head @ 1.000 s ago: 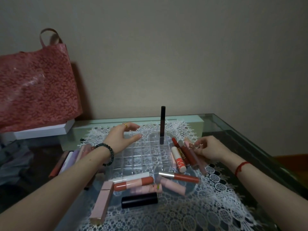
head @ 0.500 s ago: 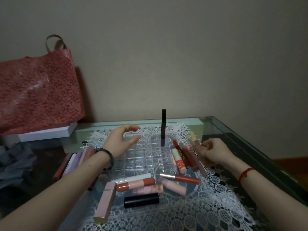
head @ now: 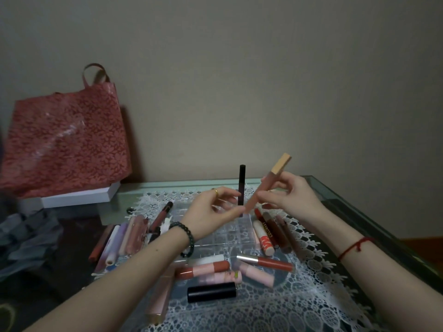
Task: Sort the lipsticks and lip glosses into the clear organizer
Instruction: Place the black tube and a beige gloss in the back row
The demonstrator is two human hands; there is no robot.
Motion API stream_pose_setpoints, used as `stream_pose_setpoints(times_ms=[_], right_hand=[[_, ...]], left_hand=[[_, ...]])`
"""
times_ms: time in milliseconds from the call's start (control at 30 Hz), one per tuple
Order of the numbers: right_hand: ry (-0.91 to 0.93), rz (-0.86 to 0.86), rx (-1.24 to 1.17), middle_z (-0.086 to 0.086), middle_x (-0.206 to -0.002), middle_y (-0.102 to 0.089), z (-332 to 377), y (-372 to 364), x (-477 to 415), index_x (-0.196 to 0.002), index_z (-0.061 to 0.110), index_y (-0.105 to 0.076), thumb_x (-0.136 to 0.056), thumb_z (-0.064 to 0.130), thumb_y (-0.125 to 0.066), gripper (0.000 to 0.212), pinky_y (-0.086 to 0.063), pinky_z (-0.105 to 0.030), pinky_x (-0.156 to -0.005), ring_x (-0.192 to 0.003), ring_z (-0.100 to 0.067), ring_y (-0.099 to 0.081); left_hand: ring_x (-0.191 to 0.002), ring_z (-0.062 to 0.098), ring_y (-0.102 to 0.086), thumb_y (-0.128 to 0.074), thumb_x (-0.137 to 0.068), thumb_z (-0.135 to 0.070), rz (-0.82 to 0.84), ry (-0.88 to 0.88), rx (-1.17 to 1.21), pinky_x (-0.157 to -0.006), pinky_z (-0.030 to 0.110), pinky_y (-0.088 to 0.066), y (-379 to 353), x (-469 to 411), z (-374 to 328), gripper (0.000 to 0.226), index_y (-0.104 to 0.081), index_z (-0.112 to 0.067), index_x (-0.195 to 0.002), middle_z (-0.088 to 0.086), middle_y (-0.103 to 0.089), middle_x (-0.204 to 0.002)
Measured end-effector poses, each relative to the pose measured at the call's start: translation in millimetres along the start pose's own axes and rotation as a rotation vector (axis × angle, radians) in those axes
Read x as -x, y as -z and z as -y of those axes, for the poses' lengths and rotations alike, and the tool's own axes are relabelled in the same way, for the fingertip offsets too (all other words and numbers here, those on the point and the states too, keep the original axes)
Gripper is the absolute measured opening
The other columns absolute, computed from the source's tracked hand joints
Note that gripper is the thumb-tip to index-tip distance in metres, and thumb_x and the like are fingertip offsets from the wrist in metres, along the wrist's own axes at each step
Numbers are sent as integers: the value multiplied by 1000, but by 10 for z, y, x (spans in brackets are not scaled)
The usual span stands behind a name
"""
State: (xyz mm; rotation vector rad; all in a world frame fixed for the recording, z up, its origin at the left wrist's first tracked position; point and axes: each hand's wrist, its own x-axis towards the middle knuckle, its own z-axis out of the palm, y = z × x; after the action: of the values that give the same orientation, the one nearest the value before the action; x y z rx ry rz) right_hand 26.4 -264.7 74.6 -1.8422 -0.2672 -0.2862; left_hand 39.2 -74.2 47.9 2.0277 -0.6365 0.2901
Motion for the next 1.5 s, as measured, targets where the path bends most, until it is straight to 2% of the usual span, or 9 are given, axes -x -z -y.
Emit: stream_pose_setpoints(times_ms=[200, 367, 533, 633, 767, 900, 1133, 1300, 1500], right_hand=[[83, 47, 45, -3, -64, -65, 246, -196, -127, -89, 3, -62, -79, 10, -67, 13, -51, -15, -51, -49, -5, -61], [210, -34, 74, -4, -76, -64, 465, -219, -363, -89, 8, -64, -88, 19, -55, 14, -49, -22, -58, -61, -11, -58], [333, -28, 102, -3, -78, -64, 618, -233, -585, -93, 0, -67, -86, 11, -57, 17, -44, -11, -63, -60, 0, -54], [341, -50, 91, -4, -83, -65, 622, -274, -719, -91, 5, -68, -81, 7, -63, 11, -48, -17, -74, -65, 0, -57], [323, -43, 111, 0, -80, -65, 521, -328, -866, -84, 14, -67, -78, 7, -67, 9, -47, -10, -71, -59, 10, -58], [278, -46, 128, 2, -77, -67, 356, -369, -936, -78, 17, -68, -77, 11, -69, 7, -49, -17, -75, -68, -2, -61], [254, -28, 95, 5, -75, -66, 171, -406, -975, -84, 18, -68, -75, 11, -71, 11, -46, -4, -64, -57, 10, -59], [260, -39, 95, 9, -73, -65, 158, -401, -987, -85, 19, -68, -75, 13, -71, 12, -46, -5, -63, -58, 10, -58], [230, 13, 143, 5, -73, -64, 109, -432, -962, -89, 8, -70, -75, 8, -70, 14, -36, 1, -53, -52, 16, -54]], left_hand=[[-72, 12, -63, -69, -76, -14, -114, 17, 59, -70, 21, -53, -19, -34, -84, 13, -64, -21, -86, 0, -67, -77], [-71, 15, -61, -69, -76, -11, -157, 51, 41, -70, 24, -51, 126, -129, -37, 13, -62, -19, -84, 4, -66, -78], [-83, 24, -65, -68, -76, -12, -132, 103, 74, -78, 29, -52, 217, -274, 59, 15, -59, -22, -83, 7, -68, -82], [-81, 18, -66, -67, -78, -14, -104, 106, 109, -81, 29, -51, 212, -375, 102, 13, -59, -23, -84, 6, -69, -82], [-65, -9, -58, -67, -79, -17, -112, 105, 120, -71, 8, -46, 163, -486, 179, 12, -59, -26, -81, -8, -65, -76], [-72, 1, -60, -67, -79, -17, -109, 117, 107, -74, 14, -46, 105, -542, 281, 11, -60, -22, -84, -3, -66, -77], [-75, 1, -62, -70, -76, -22, -116, 132, 89, -76, 16, -46, 34, -537, 443, 11, -62, -26, -81, -3, -68, -79], [-79, 6, -63, -71, -74, -22, -126, 128, 75, -82, 24, -48, 30, -573, 465, 14, -63, -22, -85, -3, -68, -79], [-72, -4, -61, -72, -74, -23, -116, 138, 43, -78, 20, -46, 11, -576, 512, 13, -61, -28, -80, -12, -65, -72]])
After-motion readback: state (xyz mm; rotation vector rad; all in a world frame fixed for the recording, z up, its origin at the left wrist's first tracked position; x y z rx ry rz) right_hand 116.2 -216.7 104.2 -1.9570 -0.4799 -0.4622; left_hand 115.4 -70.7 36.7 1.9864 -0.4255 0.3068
